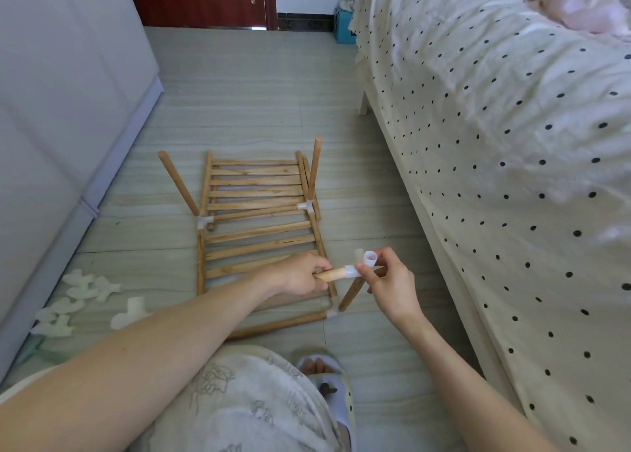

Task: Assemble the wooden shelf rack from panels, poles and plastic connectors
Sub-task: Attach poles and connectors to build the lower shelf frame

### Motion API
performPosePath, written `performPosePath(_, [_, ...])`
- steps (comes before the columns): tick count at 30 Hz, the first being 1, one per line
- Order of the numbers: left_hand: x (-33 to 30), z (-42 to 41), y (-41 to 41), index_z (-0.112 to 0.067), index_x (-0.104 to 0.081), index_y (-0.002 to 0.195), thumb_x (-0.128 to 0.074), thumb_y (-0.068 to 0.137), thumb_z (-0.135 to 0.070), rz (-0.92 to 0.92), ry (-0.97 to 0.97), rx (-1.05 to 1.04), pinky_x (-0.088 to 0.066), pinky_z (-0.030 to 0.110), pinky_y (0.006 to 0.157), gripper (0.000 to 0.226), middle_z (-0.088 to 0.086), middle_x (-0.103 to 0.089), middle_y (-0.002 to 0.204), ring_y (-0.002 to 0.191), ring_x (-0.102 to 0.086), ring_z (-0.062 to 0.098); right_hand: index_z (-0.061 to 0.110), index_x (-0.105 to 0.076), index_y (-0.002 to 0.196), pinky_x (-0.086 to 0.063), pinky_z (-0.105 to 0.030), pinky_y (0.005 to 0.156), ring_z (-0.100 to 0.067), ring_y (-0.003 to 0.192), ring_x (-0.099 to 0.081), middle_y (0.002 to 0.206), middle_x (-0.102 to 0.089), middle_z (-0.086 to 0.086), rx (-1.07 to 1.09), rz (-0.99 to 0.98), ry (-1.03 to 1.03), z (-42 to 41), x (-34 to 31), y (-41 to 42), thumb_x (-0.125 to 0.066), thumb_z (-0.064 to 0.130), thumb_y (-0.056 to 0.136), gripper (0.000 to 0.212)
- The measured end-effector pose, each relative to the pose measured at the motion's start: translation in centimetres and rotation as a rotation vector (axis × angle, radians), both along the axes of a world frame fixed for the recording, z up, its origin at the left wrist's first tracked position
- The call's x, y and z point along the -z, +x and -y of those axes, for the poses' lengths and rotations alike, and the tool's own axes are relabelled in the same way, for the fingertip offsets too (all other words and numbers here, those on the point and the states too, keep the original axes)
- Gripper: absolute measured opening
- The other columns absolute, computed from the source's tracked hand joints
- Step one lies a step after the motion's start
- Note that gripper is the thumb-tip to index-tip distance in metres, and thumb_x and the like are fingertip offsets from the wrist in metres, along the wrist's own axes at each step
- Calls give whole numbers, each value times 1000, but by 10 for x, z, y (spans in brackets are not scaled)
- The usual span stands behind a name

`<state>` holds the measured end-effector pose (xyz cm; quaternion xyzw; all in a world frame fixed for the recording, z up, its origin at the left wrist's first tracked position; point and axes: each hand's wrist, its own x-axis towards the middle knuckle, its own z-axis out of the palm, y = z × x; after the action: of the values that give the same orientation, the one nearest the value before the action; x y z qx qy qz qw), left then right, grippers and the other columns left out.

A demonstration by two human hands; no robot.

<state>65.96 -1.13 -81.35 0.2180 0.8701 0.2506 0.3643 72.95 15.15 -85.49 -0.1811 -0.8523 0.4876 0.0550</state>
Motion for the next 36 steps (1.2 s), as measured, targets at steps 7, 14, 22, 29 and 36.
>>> performPosePath(7, [6, 4, 4, -4, -63, 113, -55, 93, -13, 80, 37, -69, -43, 24, 70, 23, 6, -58, 92, 79, -52, 15, 28, -47, 78, -51, -32, 67, -22, 70, -65, 75, -65, -2, -58, 3, 25, 2, -1, 3, -66, 27, 86, 20])
performPosePath(14, [15, 4, 2, 0, -69, 100, -58, 91, -13, 57, 82, -159, -49, 35, 84, 18, 7, -63, 87, 80, -54, 17, 14, -51, 81, -38, -17, 56, -21, 67, -58, 71, -63, -8, -54, -56, 45, 21, 1, 4, -70, 26, 82, 22])
performPosePath(22, [23, 4, -1, -12, -63, 105, -55, 91, -17, 62, 125, -120, -44, 28, 76, 17, 1, -64, 92, 82, -54, 14, 21, -57, 104, -40, -7, 62, -2, 72, -58, 89, -62, 14, -169, -9, -10, 5, -2, 5, -67, 24, 85, 21])
performPosePath(29, [30, 3, 0, -32, -58, 106, -54, 92, -40, 9, 158, -86, -39, 18, 56, 17, -15, -57, 65, 47, -50, -12, 16, -65, 113, -43, -15, 66, -9, 72, -56, 101, -66, 8, -124, 170, -45, -11, 21, 16, -62, 13, 88, 26])
performPosePath(36, [32, 2, 1, -30, -57, 113, -50, 94, -38, -13, 105, -23, -36, 17, 53, 21, -10, -57, 66, 44, -48, -12, 19, -65, 89, -56, -31, 75, -5, 69, -63, 81, -67, 9, -56, 73, -193, 3, 34, 24, -59, 4, 89, 16])
